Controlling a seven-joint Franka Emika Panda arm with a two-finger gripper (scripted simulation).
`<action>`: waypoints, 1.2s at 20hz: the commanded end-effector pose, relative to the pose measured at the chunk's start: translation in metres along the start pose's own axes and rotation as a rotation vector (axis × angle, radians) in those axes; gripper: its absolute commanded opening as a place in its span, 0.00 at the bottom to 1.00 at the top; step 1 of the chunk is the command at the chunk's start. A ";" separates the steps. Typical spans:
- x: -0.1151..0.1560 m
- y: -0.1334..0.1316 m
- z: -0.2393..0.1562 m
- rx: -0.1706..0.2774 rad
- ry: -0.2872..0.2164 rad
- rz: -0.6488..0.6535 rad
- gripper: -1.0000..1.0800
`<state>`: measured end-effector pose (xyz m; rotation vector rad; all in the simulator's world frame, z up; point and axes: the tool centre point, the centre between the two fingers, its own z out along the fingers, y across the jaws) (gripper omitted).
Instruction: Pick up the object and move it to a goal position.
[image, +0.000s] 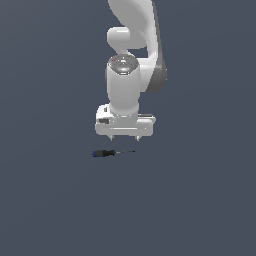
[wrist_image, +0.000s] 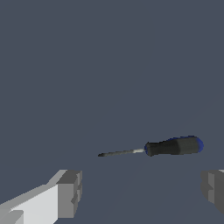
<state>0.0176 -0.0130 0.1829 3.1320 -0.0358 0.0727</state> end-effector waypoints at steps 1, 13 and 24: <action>0.000 0.000 0.000 0.000 0.000 0.000 0.96; 0.010 -0.012 -0.023 -0.011 0.044 -0.053 0.96; 0.008 -0.008 -0.010 -0.001 0.034 0.068 0.96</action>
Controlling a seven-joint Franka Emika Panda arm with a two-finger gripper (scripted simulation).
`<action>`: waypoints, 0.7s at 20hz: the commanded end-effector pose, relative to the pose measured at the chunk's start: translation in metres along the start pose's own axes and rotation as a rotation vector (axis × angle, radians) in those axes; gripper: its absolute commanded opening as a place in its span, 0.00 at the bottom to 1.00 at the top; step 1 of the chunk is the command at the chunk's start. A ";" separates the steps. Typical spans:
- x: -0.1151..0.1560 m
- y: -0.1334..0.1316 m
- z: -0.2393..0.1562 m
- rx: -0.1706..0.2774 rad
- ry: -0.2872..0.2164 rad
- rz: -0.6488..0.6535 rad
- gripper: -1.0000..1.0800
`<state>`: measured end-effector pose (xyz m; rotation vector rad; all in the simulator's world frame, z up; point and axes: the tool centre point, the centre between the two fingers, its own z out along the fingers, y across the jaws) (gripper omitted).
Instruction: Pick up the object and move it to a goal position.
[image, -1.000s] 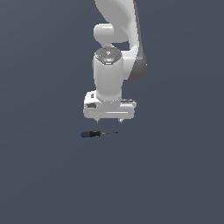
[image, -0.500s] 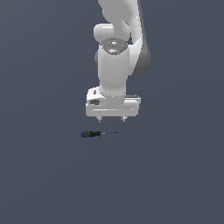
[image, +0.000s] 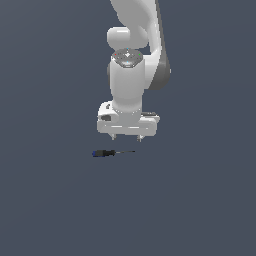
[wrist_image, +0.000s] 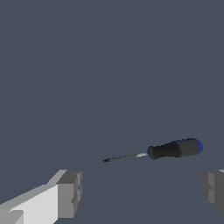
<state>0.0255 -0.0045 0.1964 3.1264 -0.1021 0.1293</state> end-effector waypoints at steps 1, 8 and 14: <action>-0.001 0.002 0.005 0.002 -0.004 0.046 0.96; -0.005 0.009 0.024 0.009 -0.020 0.234 0.96; -0.010 0.017 0.043 0.010 -0.036 0.426 0.96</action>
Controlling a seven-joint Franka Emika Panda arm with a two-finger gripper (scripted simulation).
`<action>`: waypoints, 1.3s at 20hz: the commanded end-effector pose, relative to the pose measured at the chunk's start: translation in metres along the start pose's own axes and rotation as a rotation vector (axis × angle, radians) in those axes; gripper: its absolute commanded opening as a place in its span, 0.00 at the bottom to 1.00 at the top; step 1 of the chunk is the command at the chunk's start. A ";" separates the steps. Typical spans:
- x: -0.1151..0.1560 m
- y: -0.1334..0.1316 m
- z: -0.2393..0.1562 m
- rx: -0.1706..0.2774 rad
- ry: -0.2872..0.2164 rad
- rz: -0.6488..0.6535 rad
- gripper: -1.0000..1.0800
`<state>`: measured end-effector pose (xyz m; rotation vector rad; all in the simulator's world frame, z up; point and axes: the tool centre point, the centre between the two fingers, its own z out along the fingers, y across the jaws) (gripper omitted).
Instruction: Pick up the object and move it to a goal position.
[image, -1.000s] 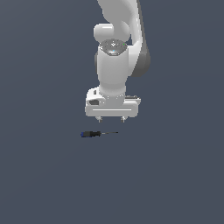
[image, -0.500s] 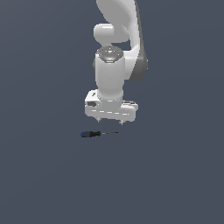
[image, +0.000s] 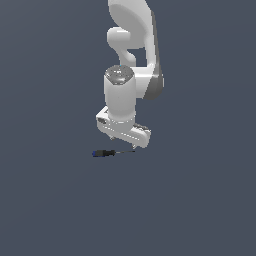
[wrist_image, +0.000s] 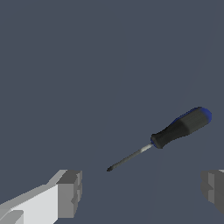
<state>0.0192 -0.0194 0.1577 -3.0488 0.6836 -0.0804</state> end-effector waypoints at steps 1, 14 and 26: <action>0.000 0.004 0.008 0.000 -0.006 0.082 0.96; -0.003 0.027 0.047 -0.013 -0.028 0.498 0.96; -0.006 0.050 0.078 -0.036 -0.033 0.858 0.96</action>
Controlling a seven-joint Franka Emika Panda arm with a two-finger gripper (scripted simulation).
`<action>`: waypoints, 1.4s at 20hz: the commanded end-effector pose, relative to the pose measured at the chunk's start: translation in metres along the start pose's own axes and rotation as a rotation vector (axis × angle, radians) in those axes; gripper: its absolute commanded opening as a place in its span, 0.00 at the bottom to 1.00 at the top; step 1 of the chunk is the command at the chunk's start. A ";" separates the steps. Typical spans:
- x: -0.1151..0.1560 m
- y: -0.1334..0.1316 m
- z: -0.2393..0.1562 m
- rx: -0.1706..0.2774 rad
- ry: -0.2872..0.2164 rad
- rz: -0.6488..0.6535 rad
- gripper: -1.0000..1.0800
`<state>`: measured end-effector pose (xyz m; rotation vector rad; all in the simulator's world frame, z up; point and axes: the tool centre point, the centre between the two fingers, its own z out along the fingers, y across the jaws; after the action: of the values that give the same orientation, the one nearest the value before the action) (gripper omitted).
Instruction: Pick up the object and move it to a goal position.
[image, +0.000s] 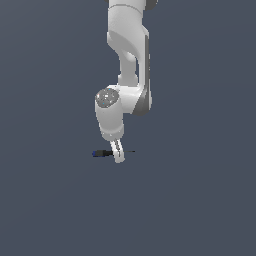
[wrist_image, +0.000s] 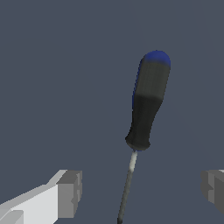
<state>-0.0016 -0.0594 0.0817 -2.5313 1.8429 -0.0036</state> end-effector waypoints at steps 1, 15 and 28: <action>0.003 0.003 0.005 -0.003 0.001 0.063 0.96; 0.009 0.010 0.016 -0.009 0.005 0.196 0.96; 0.009 0.011 0.062 -0.010 0.005 0.201 0.96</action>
<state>-0.0095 -0.0709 0.0252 -2.3419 2.0951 0.0018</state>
